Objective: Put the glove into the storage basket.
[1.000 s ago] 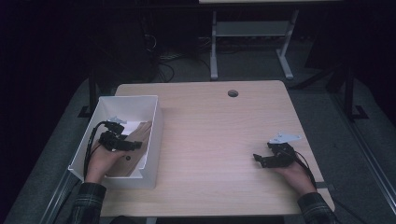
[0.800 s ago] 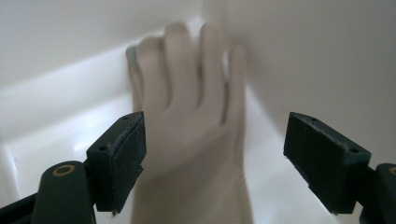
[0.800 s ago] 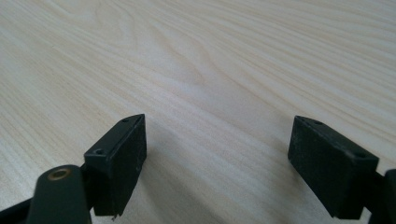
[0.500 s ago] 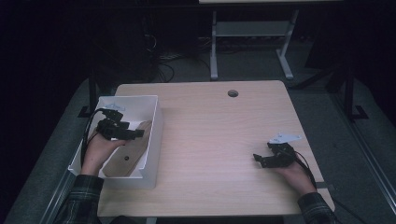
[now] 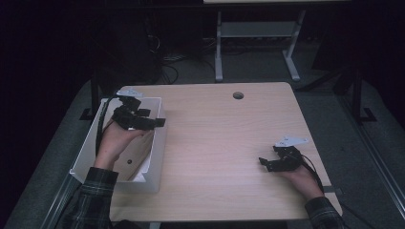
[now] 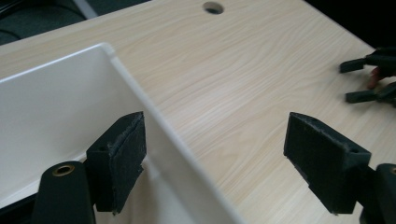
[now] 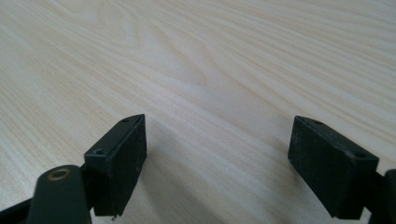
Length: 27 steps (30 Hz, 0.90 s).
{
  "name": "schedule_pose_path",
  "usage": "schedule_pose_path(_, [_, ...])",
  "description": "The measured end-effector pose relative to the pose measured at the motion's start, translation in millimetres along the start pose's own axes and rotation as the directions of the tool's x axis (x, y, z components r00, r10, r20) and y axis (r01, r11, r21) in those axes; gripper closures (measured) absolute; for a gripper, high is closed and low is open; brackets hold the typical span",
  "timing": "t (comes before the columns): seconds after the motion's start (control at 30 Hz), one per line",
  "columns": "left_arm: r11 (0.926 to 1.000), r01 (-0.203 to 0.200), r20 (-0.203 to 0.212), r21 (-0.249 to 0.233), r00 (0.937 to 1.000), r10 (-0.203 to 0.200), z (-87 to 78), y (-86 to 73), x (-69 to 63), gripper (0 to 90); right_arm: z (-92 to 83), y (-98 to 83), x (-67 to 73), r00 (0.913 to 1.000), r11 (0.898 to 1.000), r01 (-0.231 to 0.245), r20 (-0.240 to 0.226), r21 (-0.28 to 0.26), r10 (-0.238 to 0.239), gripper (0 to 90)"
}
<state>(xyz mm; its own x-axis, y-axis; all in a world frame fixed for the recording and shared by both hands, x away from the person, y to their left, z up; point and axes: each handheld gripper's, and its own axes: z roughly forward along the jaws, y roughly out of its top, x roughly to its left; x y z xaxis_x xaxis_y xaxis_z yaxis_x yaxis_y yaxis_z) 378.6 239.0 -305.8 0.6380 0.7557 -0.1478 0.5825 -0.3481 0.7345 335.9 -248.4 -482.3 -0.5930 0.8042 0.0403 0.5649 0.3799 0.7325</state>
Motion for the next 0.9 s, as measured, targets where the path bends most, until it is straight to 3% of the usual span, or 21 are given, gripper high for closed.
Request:
schedule_pose_path(0.47, [0.9987,-0.042,0.066,-0.030,0.9969,0.044,34.6,22.2,-59.8,20.7,0.0,0.0,0.0,1.0000,1.000,0.001,0.000,0.001,-0.001,19.0])
schedule_pose_path(0.63, [0.9949,-0.100,0.107,-0.009,0.9892,0.100,51.9,25.5,-84.2,20.6,-0.2,0.1,-0.1,1.0000,1.000,0.003,-0.001,0.003,-0.003,19.0])
schedule_pose_path(0.9, [0.9891,-0.147,0.161,0.002,0.9762,0.145,81.3,21.7,-116.6,20.6,0.1,0.1,0.3,1.0000,1.000,0.002,-0.003,0.000,-0.002,19.0])
